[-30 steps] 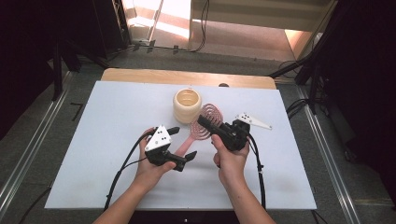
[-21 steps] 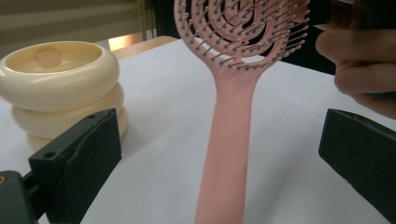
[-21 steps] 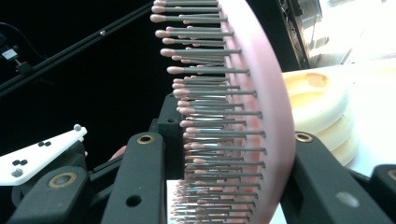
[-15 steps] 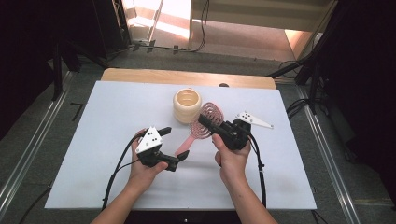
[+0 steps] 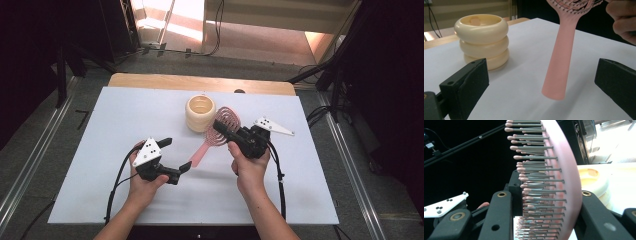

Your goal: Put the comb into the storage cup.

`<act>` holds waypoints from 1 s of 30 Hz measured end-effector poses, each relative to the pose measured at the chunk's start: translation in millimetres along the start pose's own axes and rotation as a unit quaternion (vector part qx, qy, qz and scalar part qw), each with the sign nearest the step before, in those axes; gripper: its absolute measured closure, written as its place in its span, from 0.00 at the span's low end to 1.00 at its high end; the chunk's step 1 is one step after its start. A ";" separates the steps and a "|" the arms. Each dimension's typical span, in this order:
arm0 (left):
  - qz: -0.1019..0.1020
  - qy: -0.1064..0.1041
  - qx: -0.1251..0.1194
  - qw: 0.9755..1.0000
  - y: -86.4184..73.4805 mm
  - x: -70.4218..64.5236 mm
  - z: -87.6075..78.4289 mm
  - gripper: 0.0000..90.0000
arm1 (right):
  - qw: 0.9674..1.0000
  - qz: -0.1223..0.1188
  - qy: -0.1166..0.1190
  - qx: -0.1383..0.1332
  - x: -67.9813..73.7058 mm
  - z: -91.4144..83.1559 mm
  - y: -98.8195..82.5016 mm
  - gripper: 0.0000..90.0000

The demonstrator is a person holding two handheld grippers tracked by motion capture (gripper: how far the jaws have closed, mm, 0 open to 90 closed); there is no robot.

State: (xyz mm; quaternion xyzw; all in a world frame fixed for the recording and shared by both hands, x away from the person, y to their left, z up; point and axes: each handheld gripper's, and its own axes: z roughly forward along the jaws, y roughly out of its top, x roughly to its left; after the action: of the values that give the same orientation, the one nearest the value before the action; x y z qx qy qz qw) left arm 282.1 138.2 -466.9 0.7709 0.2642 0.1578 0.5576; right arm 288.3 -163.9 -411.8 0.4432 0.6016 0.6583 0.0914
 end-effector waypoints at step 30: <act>-0.030 0.041 -0.011 0.999 -26.9 32.6 -54.7 0.00 | 0.999 -0.028 -0.013 -0.013 -3.8 -1.8 14.1 0.69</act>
State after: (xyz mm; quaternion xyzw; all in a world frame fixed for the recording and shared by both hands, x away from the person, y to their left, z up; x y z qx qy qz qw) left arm 272.8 206.1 -476.0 0.7496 0.3080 0.1753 0.5590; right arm 295.1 -171.4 -401.0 0.4334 0.6035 0.6579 0.1232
